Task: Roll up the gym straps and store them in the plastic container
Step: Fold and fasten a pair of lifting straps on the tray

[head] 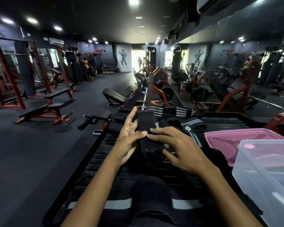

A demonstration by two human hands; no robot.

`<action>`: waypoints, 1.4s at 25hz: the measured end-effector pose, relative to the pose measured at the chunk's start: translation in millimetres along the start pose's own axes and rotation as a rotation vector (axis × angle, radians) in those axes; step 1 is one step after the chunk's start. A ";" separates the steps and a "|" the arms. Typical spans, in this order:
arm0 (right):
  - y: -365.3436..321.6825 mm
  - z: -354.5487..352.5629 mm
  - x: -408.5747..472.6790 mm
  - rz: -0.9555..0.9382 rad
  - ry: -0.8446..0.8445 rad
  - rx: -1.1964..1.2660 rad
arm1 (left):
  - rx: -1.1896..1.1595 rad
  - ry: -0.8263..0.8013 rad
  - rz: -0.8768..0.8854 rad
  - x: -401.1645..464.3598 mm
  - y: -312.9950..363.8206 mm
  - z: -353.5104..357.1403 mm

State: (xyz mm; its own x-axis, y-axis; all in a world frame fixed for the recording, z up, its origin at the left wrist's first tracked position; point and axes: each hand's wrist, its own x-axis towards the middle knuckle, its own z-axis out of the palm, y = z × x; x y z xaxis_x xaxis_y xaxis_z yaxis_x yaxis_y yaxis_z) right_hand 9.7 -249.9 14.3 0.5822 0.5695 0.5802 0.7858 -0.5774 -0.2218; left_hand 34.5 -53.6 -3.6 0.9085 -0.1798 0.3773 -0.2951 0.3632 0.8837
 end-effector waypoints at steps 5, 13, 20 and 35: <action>-0.7 -0.8 5.0 -0.056 0.154 0.344 | -0.005 -0.020 0.010 -1.3 0.3 4.3; -5.1 1.1 13.4 0.217 0.342 0.851 | -0.088 0.020 -0.009 -3.0 -0.5 10.3; 1.1 1.0 42.0 0.414 0.377 0.815 | -0.110 -0.029 0.015 -5.7 -0.2 14.0; 5.0 11.4 38.5 0.662 0.449 1.050 | 0.219 -0.006 0.110 -7.6 2.9 18.7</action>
State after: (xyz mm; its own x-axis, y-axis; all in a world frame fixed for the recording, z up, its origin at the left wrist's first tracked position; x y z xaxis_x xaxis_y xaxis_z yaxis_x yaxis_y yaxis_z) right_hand 38.4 -224.2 26.6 0.9569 -0.0028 0.2904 0.2866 0.1714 -0.9426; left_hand 21.2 -68.3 1.3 0.8659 -0.1556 0.4754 -0.4497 0.1739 0.8761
